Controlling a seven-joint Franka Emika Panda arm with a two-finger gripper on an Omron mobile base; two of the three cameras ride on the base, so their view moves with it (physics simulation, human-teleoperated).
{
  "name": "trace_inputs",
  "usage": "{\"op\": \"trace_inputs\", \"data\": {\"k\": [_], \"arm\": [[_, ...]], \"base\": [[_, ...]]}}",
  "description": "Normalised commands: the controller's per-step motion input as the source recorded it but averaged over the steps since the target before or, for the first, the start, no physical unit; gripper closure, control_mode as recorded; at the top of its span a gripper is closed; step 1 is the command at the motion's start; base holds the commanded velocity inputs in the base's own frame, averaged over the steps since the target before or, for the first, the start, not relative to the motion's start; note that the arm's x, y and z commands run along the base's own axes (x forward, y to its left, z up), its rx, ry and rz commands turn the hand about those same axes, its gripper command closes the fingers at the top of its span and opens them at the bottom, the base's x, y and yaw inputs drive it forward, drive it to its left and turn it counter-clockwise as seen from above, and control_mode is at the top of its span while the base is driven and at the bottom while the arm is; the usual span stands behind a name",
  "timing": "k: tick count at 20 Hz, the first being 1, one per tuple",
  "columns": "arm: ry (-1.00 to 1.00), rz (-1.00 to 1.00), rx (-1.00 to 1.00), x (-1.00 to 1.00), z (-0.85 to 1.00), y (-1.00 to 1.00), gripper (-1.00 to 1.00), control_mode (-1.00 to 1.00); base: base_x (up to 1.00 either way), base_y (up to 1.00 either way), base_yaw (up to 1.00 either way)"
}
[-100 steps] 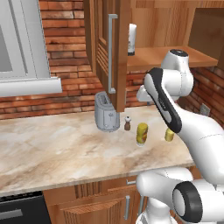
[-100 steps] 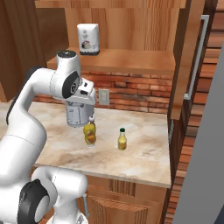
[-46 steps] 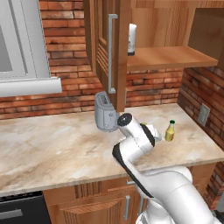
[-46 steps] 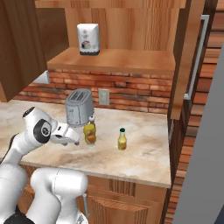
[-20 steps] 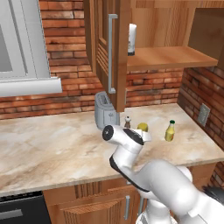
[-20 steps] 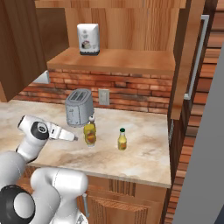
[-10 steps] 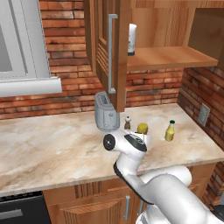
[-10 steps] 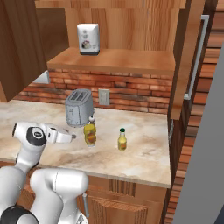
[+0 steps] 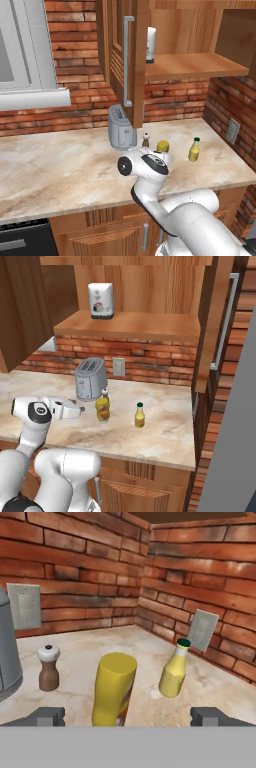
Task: Pick the mustard and mustard from the counter and place them in the cabinet.
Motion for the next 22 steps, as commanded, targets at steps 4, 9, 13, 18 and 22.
{"op": "trace_inputs", "data": {"k": [4,9,13,18,22], "arm": [[0.00,0.00,-0.01,0.01,-0.11,0.00,-1.00,-1.00],[-0.01,0.00,0.00,0.12,-0.03,0.00,-1.00,-1.00],[0.00,-0.02,0.00,0.19,0.00,-0.05,-1.00,-1.00],[0.00,-0.06,0.00,0.11,0.00,-0.19,-1.00,-1.00],[0.00,-0.06,0.00,0.02,0.00,-0.19,-1.00,-1.00]], "base": [[0.00,0.00,0.00],[0.00,0.00,0.00],[0.00,0.00,0.00],[0.00,0.00,0.00],[0.00,0.00,0.00]]}}
